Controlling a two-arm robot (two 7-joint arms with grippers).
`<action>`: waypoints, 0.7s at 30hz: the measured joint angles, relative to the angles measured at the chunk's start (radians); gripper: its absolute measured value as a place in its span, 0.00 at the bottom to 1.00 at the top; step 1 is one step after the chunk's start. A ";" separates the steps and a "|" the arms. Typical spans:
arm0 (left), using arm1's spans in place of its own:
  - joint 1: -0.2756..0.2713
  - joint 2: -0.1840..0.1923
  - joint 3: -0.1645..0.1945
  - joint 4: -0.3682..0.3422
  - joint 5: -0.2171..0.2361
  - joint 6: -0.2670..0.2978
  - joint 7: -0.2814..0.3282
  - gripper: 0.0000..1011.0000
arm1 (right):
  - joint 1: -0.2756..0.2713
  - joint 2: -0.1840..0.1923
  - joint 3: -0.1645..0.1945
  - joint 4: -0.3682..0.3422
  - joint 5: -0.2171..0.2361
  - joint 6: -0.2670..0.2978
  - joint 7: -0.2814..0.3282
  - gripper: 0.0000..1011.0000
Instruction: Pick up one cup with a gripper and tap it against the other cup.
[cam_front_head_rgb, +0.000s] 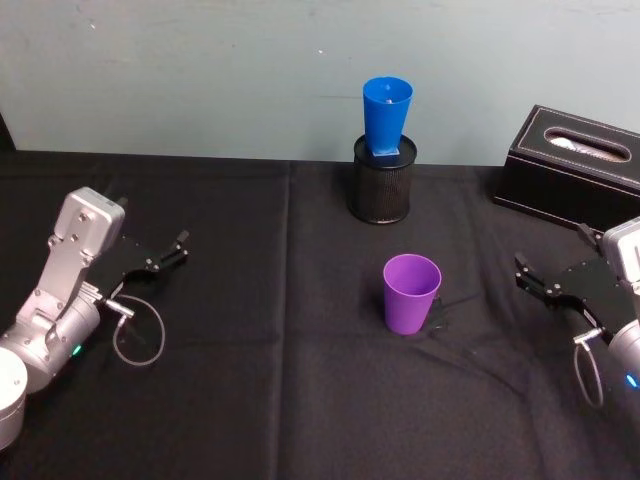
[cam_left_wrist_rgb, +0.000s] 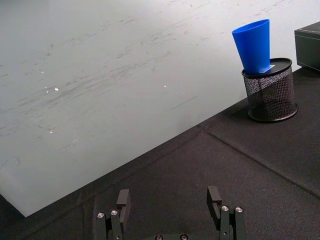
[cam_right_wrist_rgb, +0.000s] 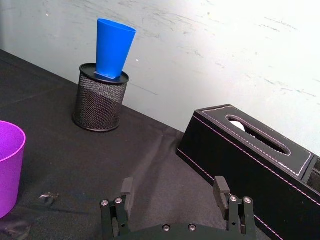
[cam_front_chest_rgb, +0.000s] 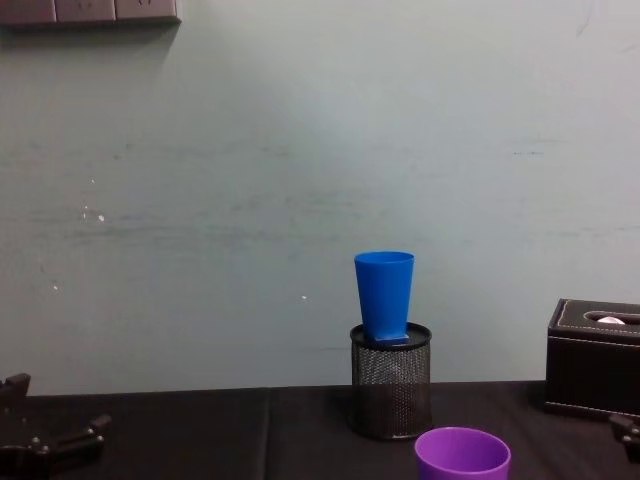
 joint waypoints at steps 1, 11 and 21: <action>0.000 0.000 0.000 0.000 0.000 0.000 0.000 0.99 | 0.000 0.000 0.000 0.000 0.000 0.000 0.000 0.99; 0.000 0.000 0.000 0.000 0.000 0.000 0.000 0.99 | 0.000 0.000 0.000 0.000 0.000 0.000 0.000 0.99; 0.000 0.000 0.000 0.000 0.000 0.000 0.000 0.99 | 0.000 0.000 0.000 0.000 0.000 0.000 0.000 0.99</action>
